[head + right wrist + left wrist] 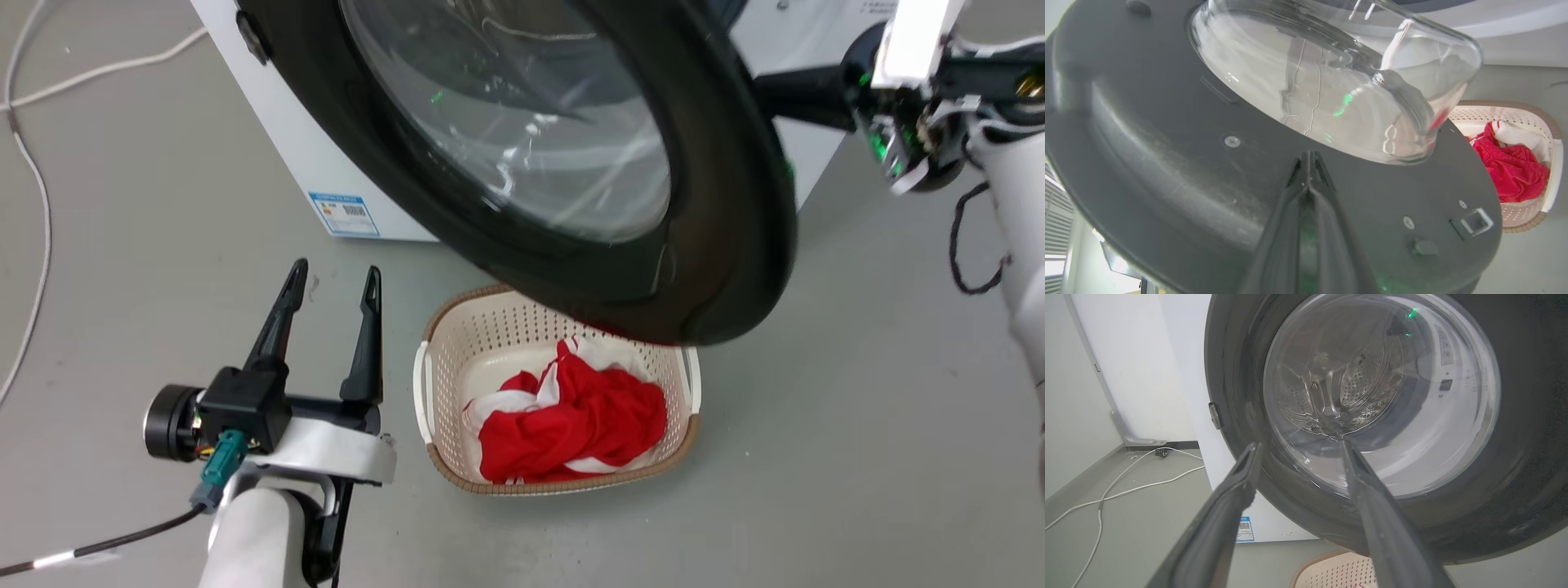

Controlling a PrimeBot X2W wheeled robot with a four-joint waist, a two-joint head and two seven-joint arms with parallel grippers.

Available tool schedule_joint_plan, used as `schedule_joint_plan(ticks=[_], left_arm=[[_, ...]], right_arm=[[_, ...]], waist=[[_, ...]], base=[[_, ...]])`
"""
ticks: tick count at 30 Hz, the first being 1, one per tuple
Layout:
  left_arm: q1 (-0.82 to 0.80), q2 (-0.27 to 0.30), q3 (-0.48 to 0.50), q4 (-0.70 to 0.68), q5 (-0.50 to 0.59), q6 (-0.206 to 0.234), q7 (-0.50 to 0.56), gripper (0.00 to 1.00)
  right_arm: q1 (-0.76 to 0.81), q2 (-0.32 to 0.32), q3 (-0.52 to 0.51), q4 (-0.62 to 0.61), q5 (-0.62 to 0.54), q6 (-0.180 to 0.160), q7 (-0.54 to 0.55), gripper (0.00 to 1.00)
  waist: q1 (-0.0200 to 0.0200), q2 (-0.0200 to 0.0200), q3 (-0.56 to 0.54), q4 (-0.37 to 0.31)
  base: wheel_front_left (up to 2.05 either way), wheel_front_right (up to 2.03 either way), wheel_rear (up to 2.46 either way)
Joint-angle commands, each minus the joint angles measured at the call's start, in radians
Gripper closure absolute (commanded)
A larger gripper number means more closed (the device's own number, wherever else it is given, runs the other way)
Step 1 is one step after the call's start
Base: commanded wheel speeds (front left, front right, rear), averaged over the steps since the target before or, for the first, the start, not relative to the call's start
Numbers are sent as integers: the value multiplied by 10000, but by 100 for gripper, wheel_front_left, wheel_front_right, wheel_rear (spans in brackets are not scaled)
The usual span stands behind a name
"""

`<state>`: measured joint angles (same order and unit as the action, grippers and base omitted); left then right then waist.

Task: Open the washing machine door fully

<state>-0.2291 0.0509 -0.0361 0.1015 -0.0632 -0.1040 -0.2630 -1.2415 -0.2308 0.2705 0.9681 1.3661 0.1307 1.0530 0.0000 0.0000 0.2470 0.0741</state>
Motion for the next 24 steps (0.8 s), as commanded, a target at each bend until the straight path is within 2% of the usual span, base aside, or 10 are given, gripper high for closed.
schedule_joint_plan(ticks=[1, 13, 24], left_arm=[[206, -9, -38, 41, 59, 59, -26, 0], [825, -8, -166, 304, 79, 50, -26, 0], [1069, -10, -251, 359, 37, 68, -26, 0]], right_arm=[[407, 144, 18, -221, 90, 1, 150, 100], [2516, 839, 98, -1836, 467, 1, 820, 100], [3816, 1305, 177, -3121, 637, 1, 1271, 100]], waist=[[0, 0, -406, -14], [0, 0, -1266, -54], [0, 0, -1671, -61]], base=[[0, 0, 0], [0, 0, 0], [0, 0, 0]])
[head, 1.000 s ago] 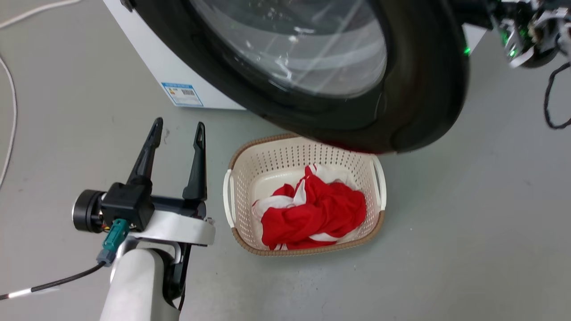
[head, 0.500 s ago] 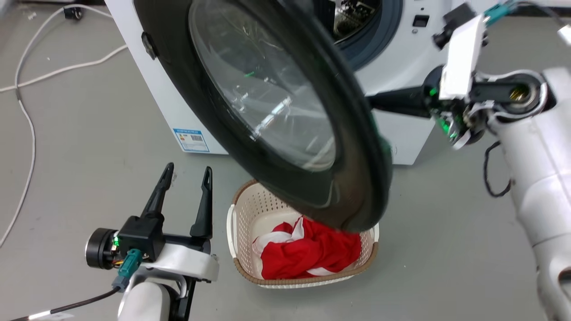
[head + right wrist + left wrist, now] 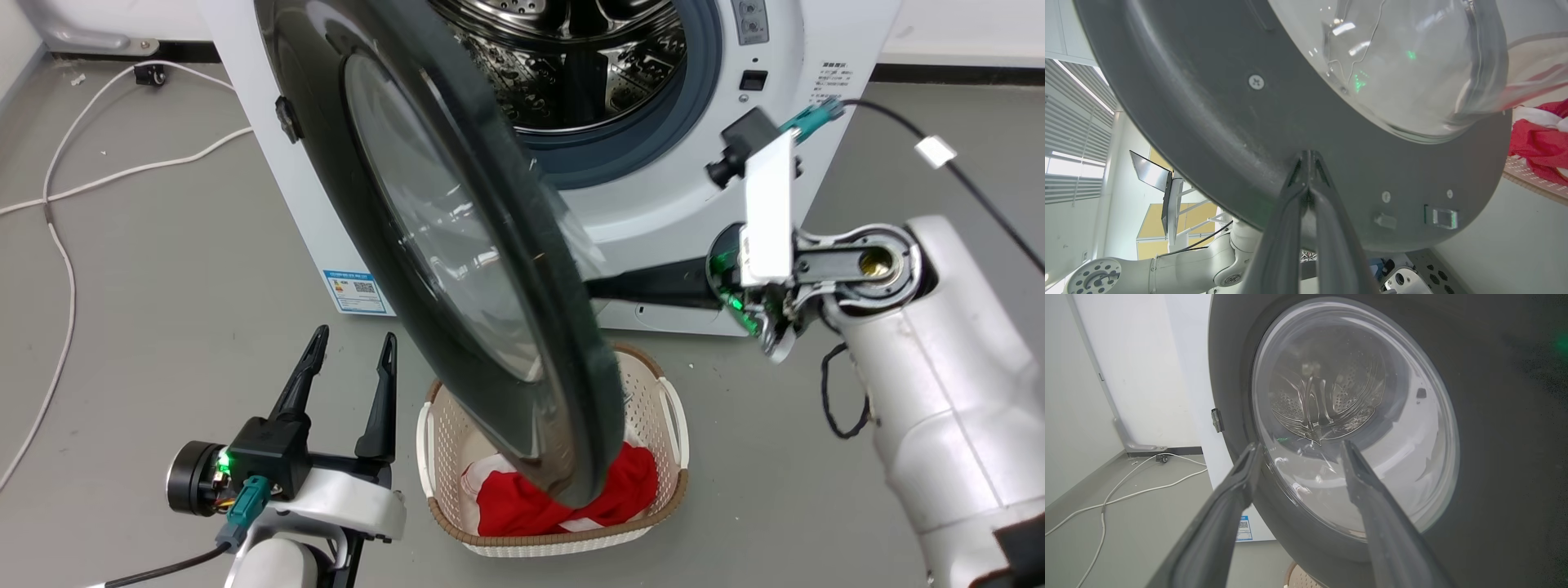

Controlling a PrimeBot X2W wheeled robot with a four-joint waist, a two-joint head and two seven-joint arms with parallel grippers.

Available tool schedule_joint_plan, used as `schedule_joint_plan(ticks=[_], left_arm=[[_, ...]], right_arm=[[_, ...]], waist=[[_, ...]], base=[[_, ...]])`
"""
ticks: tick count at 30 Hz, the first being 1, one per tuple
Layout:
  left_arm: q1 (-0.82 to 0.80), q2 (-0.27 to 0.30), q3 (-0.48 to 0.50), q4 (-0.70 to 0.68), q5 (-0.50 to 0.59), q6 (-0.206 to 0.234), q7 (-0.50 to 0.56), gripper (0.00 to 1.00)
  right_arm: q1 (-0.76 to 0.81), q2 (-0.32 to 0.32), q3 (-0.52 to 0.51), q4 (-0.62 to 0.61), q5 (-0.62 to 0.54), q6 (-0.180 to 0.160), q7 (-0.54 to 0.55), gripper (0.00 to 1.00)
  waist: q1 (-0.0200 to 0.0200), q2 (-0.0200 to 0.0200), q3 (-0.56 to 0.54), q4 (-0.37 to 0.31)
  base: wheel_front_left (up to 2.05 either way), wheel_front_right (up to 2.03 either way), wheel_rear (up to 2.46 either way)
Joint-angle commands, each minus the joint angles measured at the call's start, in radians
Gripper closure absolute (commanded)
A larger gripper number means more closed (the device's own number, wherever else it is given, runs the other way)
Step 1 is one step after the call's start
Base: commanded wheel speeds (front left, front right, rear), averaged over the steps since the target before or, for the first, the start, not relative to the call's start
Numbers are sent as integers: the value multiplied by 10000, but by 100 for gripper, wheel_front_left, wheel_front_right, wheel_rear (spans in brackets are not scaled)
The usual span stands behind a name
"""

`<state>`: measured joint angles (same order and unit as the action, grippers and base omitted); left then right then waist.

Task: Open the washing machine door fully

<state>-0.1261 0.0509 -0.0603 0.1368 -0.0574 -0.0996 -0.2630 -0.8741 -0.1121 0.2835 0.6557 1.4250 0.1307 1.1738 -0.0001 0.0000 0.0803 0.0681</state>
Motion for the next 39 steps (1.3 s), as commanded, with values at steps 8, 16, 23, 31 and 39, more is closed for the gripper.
schedule_joint_plan(ticks=[8, 16, 23, 31, 39], left_arm=[[156, -10, 21, -4, -33, 39, -26, 0], [169, -9, 32, -32, -113, 81, -26, 0], [186, -9, 182, -53, -149, 156, -26, 0], [250, -8, 353, -57, -100, 176, -24, 0], [381, -8, 509, 71, -205, 133, -26, 0]], right_arm=[[894, 359, 95, -798, -26, 1, 185, 100], [1332, 511, -153, -1257, 46, 1, -104, 100], [1710, 590, -1025, -1387, -163, -1, -2228, 100], [2607, 624, -2397, -1668, 202, 1, -4726, 100], [4973, 631, -3445, -2840, 450, 1, -6686, 0]], waist=[[1, 0, -87, 13], [1, 0, -67, -25], [1, 0, -100, -283], [1, 0, -182, -651], [1, 0, -415, -907]], base=[[0, 0, 0], [0, 0, 0], [0, 0, 0], [0, 0, 0], [0, 0, 0]])
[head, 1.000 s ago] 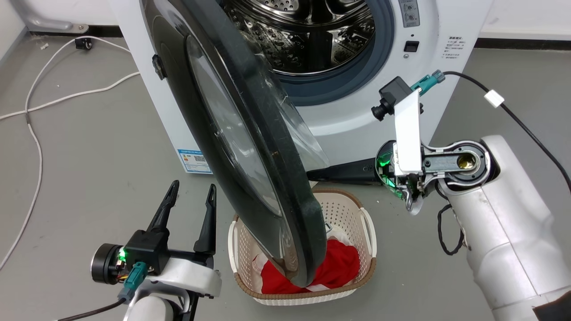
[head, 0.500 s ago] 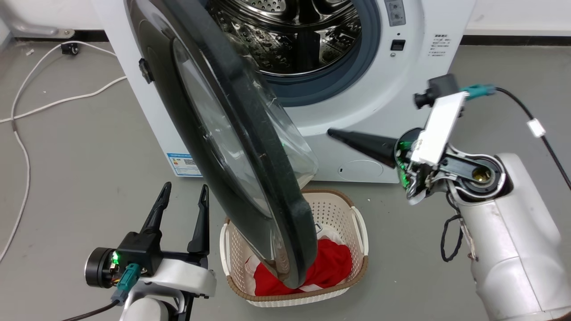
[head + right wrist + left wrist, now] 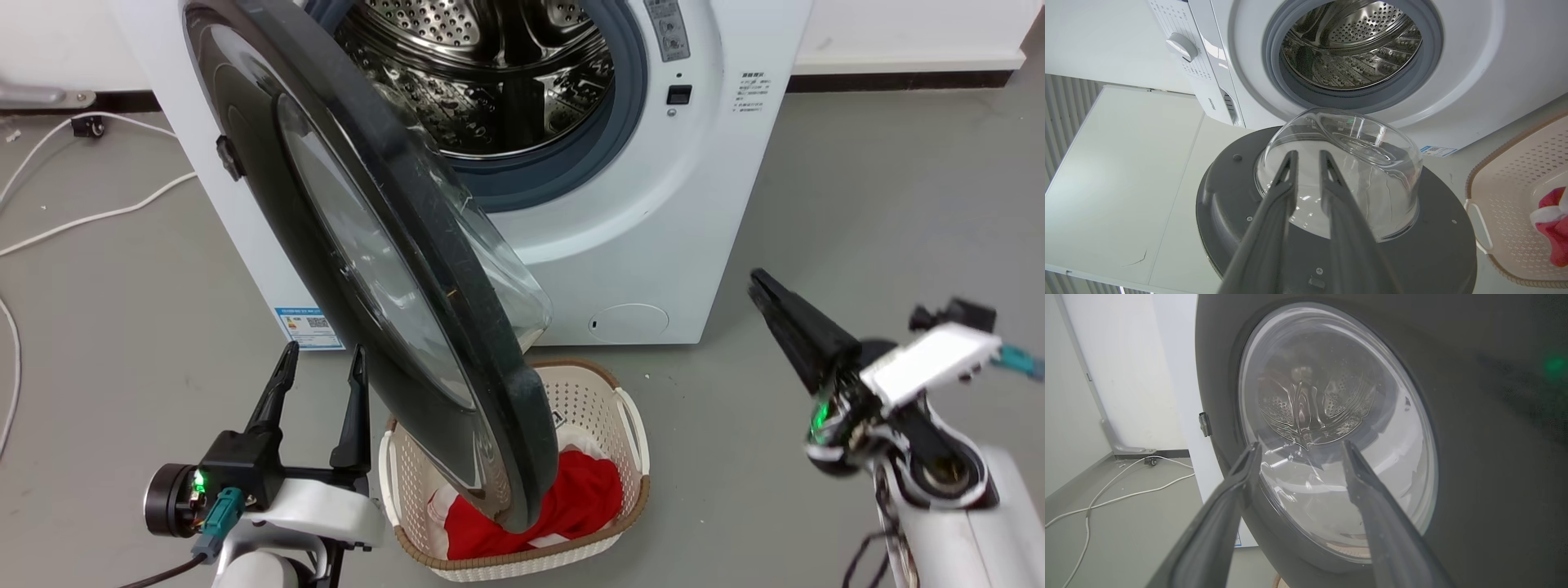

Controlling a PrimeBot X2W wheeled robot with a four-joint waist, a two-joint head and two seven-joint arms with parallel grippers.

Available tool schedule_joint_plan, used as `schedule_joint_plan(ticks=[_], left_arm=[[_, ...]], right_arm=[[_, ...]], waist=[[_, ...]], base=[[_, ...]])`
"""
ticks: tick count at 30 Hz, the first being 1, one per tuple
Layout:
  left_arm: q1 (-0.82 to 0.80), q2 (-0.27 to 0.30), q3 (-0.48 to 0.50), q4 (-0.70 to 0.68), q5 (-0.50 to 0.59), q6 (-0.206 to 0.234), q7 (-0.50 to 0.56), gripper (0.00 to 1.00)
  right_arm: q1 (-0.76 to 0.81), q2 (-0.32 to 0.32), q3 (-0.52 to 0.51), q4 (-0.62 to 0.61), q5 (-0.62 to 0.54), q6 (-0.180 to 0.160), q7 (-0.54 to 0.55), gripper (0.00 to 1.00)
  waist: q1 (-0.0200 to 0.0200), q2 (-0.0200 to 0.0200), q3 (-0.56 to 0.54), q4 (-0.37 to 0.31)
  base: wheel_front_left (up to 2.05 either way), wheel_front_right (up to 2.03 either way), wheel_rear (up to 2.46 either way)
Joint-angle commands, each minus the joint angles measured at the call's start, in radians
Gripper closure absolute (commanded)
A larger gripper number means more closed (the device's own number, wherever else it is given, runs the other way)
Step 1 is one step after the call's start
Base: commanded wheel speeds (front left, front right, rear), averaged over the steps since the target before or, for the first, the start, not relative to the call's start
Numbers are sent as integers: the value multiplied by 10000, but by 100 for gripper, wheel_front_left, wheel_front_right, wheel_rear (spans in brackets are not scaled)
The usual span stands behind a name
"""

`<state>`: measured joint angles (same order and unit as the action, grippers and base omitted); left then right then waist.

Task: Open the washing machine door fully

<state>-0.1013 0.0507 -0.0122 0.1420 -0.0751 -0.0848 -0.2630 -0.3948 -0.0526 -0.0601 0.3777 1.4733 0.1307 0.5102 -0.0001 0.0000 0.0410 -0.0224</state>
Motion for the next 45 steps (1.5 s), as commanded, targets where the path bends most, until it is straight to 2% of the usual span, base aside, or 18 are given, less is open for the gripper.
schedule_joint_plan(ticks=[1, 5, 8, 13, 17, 22, 28, 33, 45], left_arm=[[155, -6, 36, 34, -63, -17, -24, 0], [190, -6, 55, 72, -71, -6, -26, 0], [268, -6, 75, 108, -63, -11, -26, 0], [304, -6, 107, 124, -79, 16, -26, 0], [275, -8, 119, 97, -94, 54, -26, 0], [231, -7, 155, 82, -68, 65, -24, 0], [192, -7, 176, 84, -92, 48, -26, 0], [164, -8, 153, 87, -96, 89, -25, 0], [199, -7, 135, 106, -15, 79, -25, 0]], right_arm=[[469, 36, -48, -213, -41, 1, -273, 0], [1491, 36, -50, -748, -469, 1, -1529, 0], [2144, 34, -39, -1008, -1581, 1, -2873, 0], [2757, -24, -36, -1273, -4250, 1, -5133, 0], [2920, -282, -59, -1554, -7206, 1, -6699, 0], [2856, -309, -213, -2466, -11008, -1, -7518, 0], [3223, -111, 143, -3612, -13956, -1, -7651, 0], [3648, 2, 382, -3681, -14894, -2, -7645, 0], [3756, 35, 155, -2873, -14314, -2, -7698, 0]], waist=[[1, 0, -47, -2], [1, 0, -149, 7], [1, 0, -203, 24], [1, 0, -228, 23], [1, 0, -215, 14], [1, 0, -189, 1], [1, 0, -207, 30], [1, 0, -193, 73], [1, 0, -164, 78]], base=[[0, 0, 0], [0, 0, 0], [0, 0, 0], [0, 0, 0], [0, 0, 0], [0, 0, 0], [0, 0, 0], [0, 0, 0], [0, 0, 0]])
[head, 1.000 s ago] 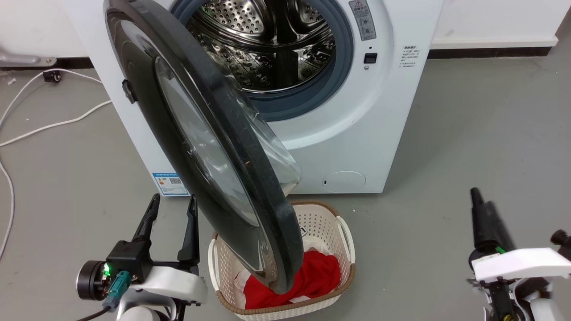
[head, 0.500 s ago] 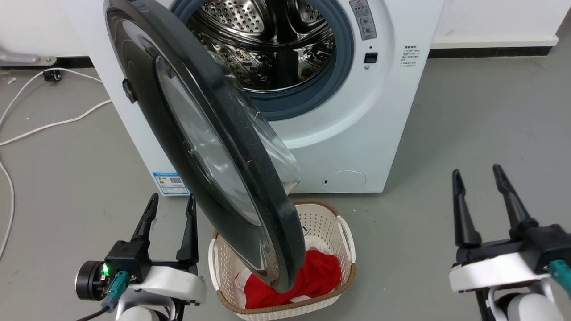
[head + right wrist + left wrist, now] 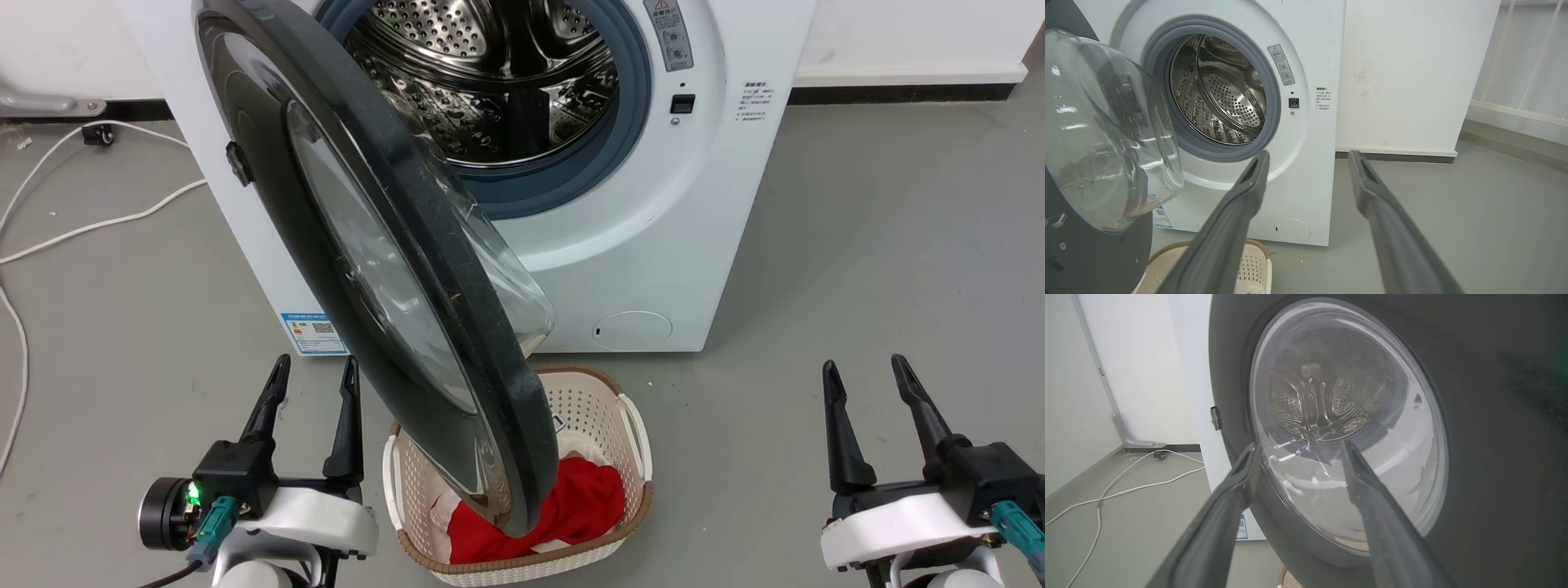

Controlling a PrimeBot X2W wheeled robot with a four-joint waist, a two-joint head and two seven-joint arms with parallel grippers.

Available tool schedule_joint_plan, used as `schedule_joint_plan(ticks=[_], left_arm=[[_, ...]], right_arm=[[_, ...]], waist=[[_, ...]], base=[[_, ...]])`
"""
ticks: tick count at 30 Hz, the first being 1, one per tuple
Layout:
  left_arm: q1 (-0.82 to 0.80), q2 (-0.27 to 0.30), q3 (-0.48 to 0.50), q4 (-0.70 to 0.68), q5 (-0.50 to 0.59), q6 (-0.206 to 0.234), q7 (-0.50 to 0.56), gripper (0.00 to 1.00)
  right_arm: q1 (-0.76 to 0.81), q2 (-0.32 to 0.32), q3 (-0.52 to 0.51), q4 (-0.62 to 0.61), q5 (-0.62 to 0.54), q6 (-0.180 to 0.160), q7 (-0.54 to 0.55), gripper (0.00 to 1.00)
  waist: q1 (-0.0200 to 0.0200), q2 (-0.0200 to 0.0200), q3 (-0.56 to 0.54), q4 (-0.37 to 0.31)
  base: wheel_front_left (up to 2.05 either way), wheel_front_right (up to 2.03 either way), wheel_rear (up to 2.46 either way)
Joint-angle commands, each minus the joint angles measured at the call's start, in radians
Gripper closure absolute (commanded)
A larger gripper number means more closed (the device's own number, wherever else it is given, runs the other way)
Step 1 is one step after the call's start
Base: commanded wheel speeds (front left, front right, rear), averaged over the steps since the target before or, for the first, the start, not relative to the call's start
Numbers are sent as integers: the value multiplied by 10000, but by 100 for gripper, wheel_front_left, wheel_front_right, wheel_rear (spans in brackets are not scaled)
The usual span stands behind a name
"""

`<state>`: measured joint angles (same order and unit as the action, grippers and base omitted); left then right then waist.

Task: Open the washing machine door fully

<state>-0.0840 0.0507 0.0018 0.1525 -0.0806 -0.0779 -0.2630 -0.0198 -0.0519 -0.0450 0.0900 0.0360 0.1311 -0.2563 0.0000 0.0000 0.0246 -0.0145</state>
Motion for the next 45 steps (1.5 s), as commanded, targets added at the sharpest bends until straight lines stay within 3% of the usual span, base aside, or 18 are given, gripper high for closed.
schedule_joint_plan(ticks=[1, 8, 9, 10, 24, 37, 45], left_arm=[[22, -7, 2, 9, 51, 0, -25, 0], [54, -7, 39, 25, 27, -42, -24, 0], [59, -7, 34, 25, 23, -48, -25, 69], [56, -7, 33, 2, 26, -55, -25, 100], [-207, -5, 65, -834, 76, 88, -24, 100], [-1018, -7, -127, -4424, 236, 440, -24, 100], [-1674, -7, -1108, -6203, 154, 372, -22, 100]], right_arm=[[-31, 28, 5, 20, 37, -6, -41, 0], [-151, 28, 52, 161, 43, -6, -68, 0], [-157, 28, 64, 177, 60, -6, -63, 0], [-167, 28, 76, 190, 44, -6, -65, 0], [-210, 29, 115, 277, 160, -6, -86, 0], [-86, 28, 59, 344, 246, -6, -92, 0], [-67, 29, 21, 378, 247, -6, -92, 0]], waist=[[0, 0, 0, -6], [0, 0, -4, -39], [0, 0, -1, -43], [0, 0, -1, -44], [0, 0, 26, -20], [0, 0, -64, 21], [0, 0, -67, 16]], base=[[0, 0, 0], [0, 0, 0], [0, 0, 0], [0, 0, 0], [0, 0, 0], [0, 0, 0], [0, 0, 0]])
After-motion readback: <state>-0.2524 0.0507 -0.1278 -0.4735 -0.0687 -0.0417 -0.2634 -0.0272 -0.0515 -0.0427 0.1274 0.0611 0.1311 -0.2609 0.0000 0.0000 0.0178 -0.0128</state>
